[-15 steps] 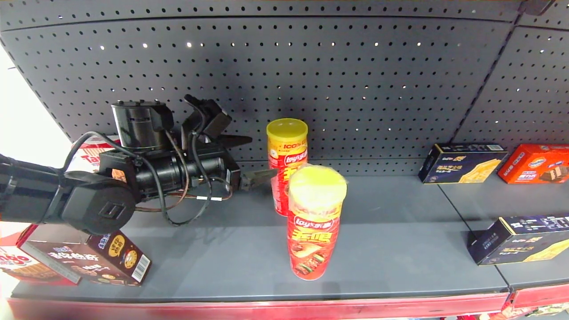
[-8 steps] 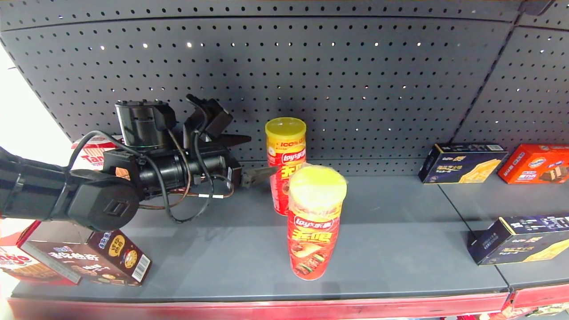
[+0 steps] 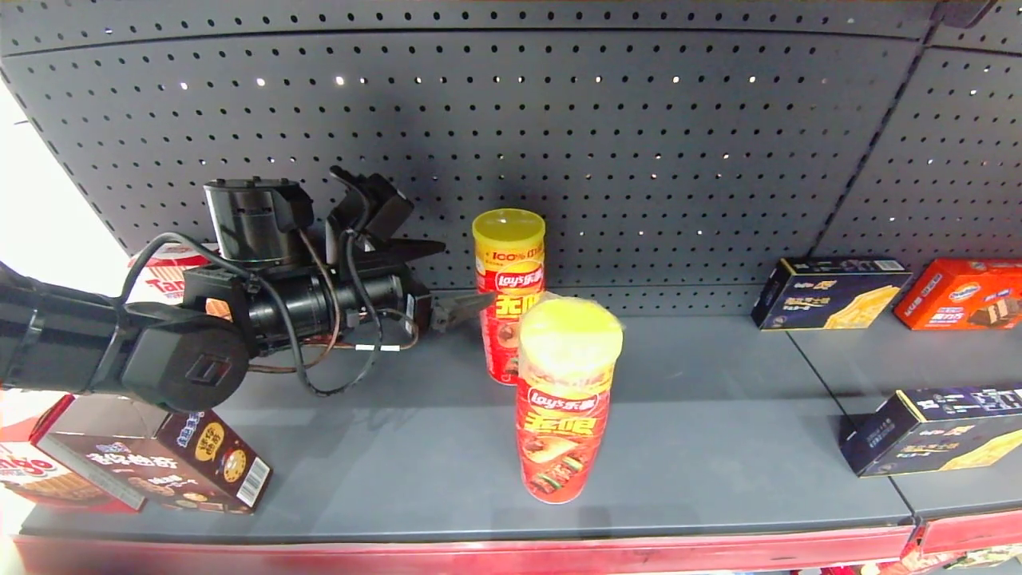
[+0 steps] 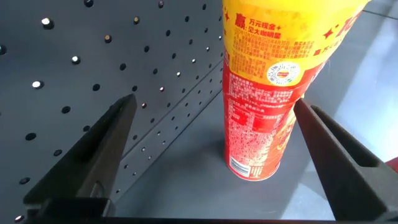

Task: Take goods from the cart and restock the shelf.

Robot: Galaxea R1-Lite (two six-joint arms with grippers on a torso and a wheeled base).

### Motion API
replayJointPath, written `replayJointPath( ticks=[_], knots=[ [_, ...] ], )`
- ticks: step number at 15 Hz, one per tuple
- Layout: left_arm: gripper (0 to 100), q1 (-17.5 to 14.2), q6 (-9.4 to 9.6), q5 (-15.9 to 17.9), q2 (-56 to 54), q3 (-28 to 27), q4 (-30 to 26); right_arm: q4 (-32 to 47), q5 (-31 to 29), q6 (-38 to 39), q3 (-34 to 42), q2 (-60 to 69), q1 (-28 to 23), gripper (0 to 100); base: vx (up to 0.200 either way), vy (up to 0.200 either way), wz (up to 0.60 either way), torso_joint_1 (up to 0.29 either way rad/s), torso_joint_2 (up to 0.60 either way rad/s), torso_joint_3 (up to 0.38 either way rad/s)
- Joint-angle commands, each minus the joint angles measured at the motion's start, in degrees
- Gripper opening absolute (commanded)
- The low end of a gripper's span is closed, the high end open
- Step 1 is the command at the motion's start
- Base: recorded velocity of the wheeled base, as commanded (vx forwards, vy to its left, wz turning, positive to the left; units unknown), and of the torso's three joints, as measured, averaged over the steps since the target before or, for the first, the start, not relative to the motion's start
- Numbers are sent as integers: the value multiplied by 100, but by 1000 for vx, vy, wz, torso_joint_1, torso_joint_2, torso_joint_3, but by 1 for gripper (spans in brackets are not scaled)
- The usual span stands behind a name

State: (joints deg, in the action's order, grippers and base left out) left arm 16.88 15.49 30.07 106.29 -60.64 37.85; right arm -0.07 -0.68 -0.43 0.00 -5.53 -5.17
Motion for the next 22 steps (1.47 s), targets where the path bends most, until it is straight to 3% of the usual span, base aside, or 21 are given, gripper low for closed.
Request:
replayJointPath(
  ticks=[1, 4, 16, 19, 20, 22],
  knots=[
    [100, -18, -3, -2, 6, 8, 3, -1, -2, -1, 0, -9, -2, 100, 0, 0, 0, 0, 0, 0],
    [100, -36, -73, -10, 6, 17, 3, -1, -2, -1, 0, -9, -2, 100, 0, 0, 0, 0, 0, 0],
    [100, -80, -64, -186, -416, 157, -15, -1, -2, -1, 0, -9, -2, 100, 0, 0, 0, 0, 0, 0],
    [100, -27, -64, -740, -715, 210, -313, -1, -2, -1, 0, -9, -2, 100, 0, 0, 0, 0, 0, 0],
    [100, -10, 120, -1188, -996, 307, -832, -1, -2, -1, 0, -9, -2, 100, 0, 0, 0, 0, 0, 0],
    [100, 175, 340, -2234, -1102, 324, -1228, -1, -2, -1, 0, -9, -2, 100, 0, 0, 0, 0, 0, 0]
  ],
)
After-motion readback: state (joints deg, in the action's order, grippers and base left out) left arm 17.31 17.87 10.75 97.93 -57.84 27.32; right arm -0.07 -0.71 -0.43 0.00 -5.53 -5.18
